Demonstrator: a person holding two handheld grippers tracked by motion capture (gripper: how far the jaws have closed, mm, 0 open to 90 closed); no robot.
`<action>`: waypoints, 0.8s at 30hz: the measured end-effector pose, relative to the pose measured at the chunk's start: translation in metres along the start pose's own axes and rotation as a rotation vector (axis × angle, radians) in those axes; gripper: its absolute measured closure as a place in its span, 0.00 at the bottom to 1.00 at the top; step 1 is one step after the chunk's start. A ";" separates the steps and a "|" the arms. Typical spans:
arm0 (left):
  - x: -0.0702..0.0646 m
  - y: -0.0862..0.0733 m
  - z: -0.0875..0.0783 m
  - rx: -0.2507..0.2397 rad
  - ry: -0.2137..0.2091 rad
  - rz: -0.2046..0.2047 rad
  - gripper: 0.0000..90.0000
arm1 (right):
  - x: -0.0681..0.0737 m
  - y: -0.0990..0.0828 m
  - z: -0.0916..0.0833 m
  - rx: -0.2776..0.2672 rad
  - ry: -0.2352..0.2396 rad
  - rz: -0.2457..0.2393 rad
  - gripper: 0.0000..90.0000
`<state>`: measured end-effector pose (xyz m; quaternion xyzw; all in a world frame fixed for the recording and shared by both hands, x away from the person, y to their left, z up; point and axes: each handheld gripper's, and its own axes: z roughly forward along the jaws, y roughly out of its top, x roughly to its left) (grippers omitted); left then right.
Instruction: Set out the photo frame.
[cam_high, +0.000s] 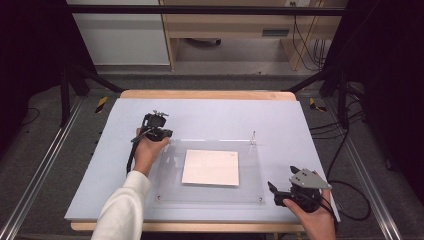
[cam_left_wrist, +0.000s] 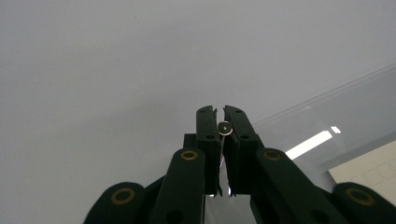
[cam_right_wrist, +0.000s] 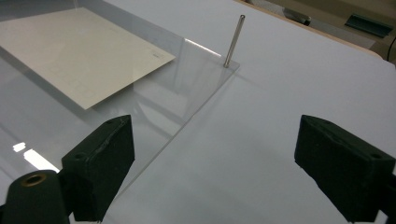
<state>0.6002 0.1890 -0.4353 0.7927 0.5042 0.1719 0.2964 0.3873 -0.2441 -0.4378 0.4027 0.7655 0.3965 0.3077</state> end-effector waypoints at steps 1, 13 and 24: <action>0.000 0.000 0.000 0.001 0.000 -0.001 0.94 | 0.001 -0.001 -0.001 0.005 -0.001 -0.007 0.15; 0.000 0.002 0.001 0.022 0.004 -0.009 0.94 | 0.011 0.001 -0.006 0.012 0.049 -0.085 0.18; 0.001 0.005 0.002 0.043 -0.004 -0.012 0.94 | 0.027 -0.008 -0.007 0.053 0.158 -0.171 0.13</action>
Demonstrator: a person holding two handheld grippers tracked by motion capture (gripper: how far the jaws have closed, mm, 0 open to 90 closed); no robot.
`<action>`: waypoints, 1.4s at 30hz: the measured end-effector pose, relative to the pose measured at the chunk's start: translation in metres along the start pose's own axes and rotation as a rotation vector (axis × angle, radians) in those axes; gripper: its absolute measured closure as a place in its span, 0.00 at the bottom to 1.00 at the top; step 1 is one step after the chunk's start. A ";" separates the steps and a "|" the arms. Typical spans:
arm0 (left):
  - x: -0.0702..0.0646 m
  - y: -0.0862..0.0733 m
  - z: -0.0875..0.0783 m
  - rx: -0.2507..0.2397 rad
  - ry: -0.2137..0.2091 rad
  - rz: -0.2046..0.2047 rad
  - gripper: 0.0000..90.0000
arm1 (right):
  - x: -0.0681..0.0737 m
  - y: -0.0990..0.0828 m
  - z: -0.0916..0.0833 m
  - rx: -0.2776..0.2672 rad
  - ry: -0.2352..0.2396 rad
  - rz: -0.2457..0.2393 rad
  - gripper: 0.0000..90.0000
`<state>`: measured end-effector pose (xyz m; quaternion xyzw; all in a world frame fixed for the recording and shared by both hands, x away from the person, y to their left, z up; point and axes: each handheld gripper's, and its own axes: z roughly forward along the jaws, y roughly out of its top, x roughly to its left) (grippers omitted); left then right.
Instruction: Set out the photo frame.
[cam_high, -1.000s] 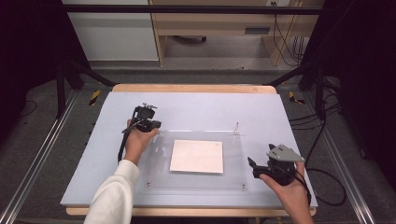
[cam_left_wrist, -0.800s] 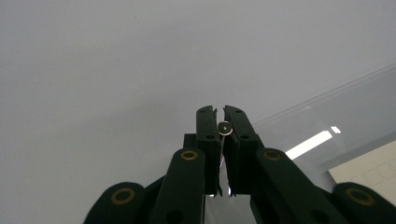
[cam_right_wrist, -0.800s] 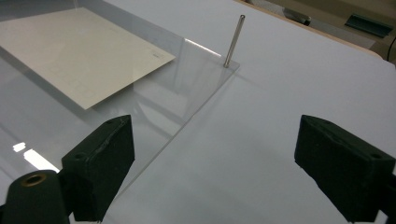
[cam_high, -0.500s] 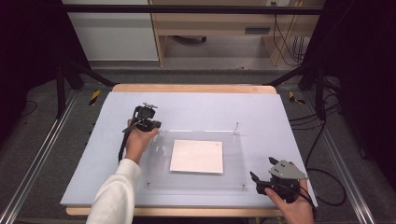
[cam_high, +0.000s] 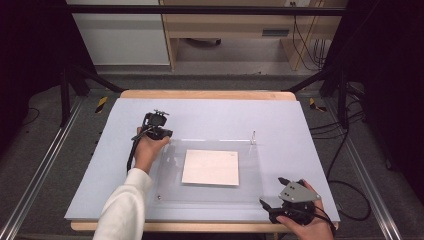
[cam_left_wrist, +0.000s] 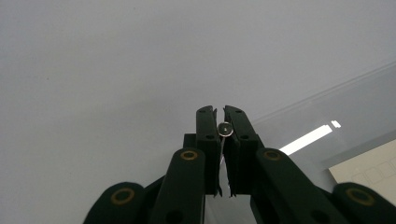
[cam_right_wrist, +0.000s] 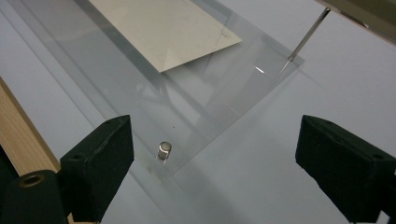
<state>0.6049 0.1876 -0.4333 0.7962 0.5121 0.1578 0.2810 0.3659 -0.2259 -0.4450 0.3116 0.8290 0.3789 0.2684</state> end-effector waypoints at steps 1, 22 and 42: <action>0.000 0.000 0.000 0.003 -0.001 0.000 0.94 | 0.001 -0.001 0.001 0.007 0.003 -0.008 0.13; 0.005 0.005 0.003 0.030 -0.022 -0.005 0.94 | 0.016 -0.010 0.023 0.136 0.025 -0.153 0.28; 0.006 0.005 0.004 0.035 -0.027 -0.004 0.94 | 0.020 -0.010 0.033 0.141 -0.012 -0.210 0.40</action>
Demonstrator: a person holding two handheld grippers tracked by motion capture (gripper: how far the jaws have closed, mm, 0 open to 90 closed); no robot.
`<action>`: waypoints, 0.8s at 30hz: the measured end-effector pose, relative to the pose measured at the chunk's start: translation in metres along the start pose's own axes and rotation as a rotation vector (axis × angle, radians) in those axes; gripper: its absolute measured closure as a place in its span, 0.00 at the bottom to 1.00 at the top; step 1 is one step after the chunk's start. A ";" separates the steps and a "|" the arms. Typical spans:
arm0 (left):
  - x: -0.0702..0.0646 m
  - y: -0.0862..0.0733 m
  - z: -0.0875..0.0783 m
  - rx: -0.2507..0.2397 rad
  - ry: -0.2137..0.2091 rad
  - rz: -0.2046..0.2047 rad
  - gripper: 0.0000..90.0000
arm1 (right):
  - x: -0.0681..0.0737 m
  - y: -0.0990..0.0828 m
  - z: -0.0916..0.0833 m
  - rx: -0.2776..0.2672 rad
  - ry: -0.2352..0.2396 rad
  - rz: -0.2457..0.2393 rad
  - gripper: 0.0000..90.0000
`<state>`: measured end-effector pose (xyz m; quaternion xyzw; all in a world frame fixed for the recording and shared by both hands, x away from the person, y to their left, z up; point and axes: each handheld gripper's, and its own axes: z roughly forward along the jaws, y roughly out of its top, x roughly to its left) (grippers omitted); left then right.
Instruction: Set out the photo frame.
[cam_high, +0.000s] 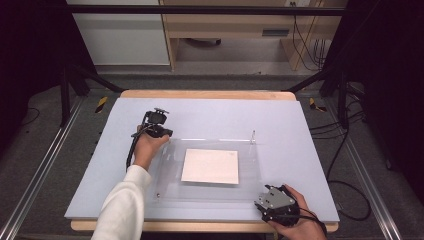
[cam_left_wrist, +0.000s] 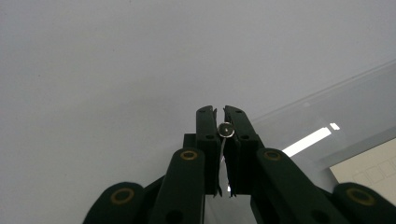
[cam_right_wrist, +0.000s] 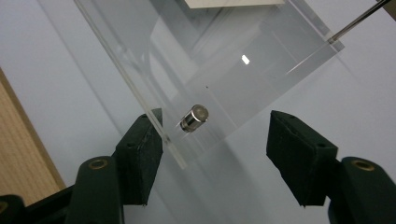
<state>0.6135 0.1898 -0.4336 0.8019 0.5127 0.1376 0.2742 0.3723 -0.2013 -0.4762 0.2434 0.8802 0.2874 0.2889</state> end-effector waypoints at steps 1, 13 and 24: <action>0.000 0.000 0.000 -0.002 0.000 0.001 0.94 | 0.000 0.000 0.000 0.001 -0.003 0.003 0.40; 0.002 -0.002 0.001 -0.014 -0.012 0.027 0.93 | 0.002 0.004 -0.004 -0.037 -0.017 -0.032 0.50; 0.001 -0.002 0.001 -0.019 -0.009 0.041 0.93 | 0.004 0.007 -0.006 -0.056 -0.034 -0.051 0.52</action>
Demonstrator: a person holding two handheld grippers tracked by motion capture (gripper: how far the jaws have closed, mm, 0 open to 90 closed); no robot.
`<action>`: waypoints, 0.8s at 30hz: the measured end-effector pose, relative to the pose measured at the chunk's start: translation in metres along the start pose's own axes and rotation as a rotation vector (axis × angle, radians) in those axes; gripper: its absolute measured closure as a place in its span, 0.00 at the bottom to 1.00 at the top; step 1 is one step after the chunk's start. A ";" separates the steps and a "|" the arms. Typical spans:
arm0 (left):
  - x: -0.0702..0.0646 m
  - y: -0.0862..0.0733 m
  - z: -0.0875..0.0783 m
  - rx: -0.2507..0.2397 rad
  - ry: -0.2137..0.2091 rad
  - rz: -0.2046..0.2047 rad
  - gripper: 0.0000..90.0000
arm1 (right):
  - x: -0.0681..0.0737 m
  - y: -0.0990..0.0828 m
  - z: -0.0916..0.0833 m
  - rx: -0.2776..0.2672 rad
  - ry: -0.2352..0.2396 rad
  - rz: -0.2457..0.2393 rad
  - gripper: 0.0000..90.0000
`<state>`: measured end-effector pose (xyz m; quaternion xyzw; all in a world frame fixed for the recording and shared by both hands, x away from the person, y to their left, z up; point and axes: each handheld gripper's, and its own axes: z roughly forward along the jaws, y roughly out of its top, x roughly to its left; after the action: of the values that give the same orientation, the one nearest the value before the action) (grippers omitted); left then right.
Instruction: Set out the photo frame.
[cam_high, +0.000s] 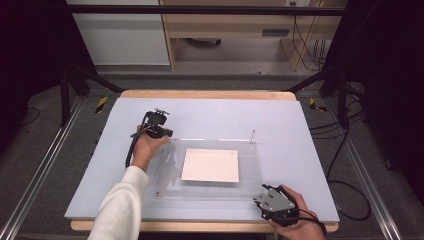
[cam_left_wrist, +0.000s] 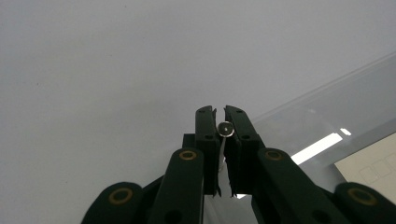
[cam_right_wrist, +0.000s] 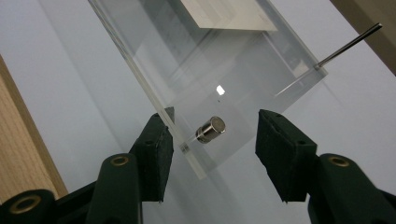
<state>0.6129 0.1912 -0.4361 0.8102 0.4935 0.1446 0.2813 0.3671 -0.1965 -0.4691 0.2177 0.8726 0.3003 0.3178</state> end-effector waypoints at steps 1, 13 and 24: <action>0.000 0.000 0.000 -0.001 0.001 0.000 0.93 | 0.000 0.000 0.000 -0.001 -0.003 -0.003 0.53; -0.001 -0.002 0.000 -0.015 0.010 0.005 0.93 | -0.002 0.002 -0.002 -0.006 -0.030 0.005 0.55; -0.001 -0.002 0.002 -0.025 0.007 0.003 0.93 | -0.002 0.003 -0.004 -0.011 -0.040 0.007 0.57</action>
<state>0.6118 0.1909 -0.4387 0.8067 0.4916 0.1541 0.2895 0.3658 -0.1971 -0.4638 0.2249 0.8636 0.3018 0.3354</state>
